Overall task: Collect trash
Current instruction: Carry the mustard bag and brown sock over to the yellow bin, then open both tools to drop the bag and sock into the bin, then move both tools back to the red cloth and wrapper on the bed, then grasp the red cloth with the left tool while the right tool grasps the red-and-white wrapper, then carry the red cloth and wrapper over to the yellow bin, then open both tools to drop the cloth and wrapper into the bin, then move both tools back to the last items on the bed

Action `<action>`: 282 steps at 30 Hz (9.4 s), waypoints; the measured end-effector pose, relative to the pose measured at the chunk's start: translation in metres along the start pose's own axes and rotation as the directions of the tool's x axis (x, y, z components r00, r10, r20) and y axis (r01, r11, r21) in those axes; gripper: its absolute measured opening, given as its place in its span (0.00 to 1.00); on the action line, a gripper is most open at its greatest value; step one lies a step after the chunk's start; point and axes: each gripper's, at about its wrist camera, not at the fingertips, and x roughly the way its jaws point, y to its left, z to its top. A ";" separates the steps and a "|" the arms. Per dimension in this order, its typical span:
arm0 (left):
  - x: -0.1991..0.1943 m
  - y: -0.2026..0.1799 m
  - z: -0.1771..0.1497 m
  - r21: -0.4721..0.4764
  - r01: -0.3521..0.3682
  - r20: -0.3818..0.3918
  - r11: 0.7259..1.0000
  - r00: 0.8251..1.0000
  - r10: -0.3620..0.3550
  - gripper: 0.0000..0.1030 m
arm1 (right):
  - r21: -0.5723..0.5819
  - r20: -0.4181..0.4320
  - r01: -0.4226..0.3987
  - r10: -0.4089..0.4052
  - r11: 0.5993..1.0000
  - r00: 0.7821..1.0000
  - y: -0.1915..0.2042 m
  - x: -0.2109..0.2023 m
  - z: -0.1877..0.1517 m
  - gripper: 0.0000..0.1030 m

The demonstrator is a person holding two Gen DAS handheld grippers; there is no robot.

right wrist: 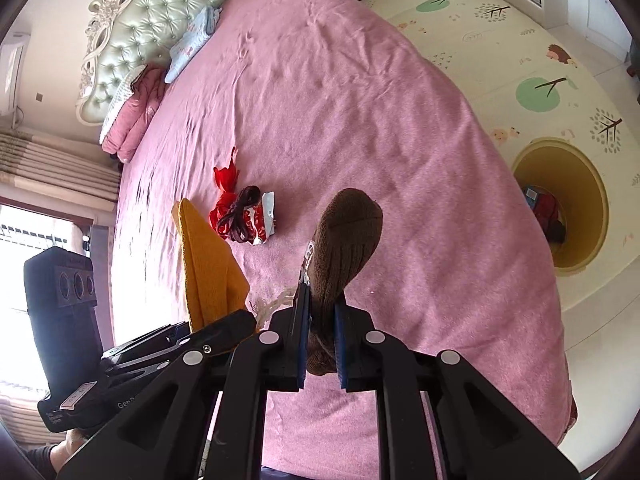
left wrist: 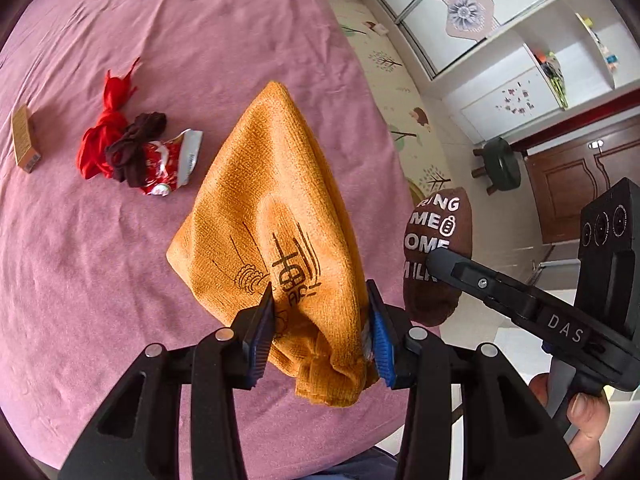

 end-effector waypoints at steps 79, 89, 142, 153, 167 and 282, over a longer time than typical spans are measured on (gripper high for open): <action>0.047 -0.130 0.056 0.285 0.016 -0.029 0.958 1.000 -0.008 0.92 | 0.189 0.173 0.061 -0.094 0.980 0.980 -0.108 -0.082 0.041 0.51; -0.001 -0.027 0.038 0.117 -0.053 0.035 0.992 0.998 0.050 0.92 | 0.034 0.063 0.017 -0.019 0.999 0.998 -0.012 -0.022 0.030 0.51; 0.092 0.268 0.167 -0.358 -0.137 -0.088 0.924 0.990 0.113 0.92 | -0.068 -0.326 0.019 -0.040 0.998 0.945 0.087 0.235 0.104 0.56; 0.086 0.270 0.157 -0.408 -0.169 -0.093 0.897 0.985 0.143 0.61 | -0.083 -0.378 -0.002 -0.030 0.997 0.925 0.092 0.256 0.093 0.44; 0.030 0.256 0.121 -0.400 -0.104 -0.024 0.911 0.994 0.103 0.31 | -0.134 -0.276 -0.022 -0.016 0.991 0.961 0.108 0.203 0.090 0.22; 0.125 -0.153 0.056 0.280 -0.008 -0.198 0.960 0.978 0.066 0.85 | 0.355 0.154 0.023 -0.083 0.934 0.985 -0.176 -0.073 0.031 0.51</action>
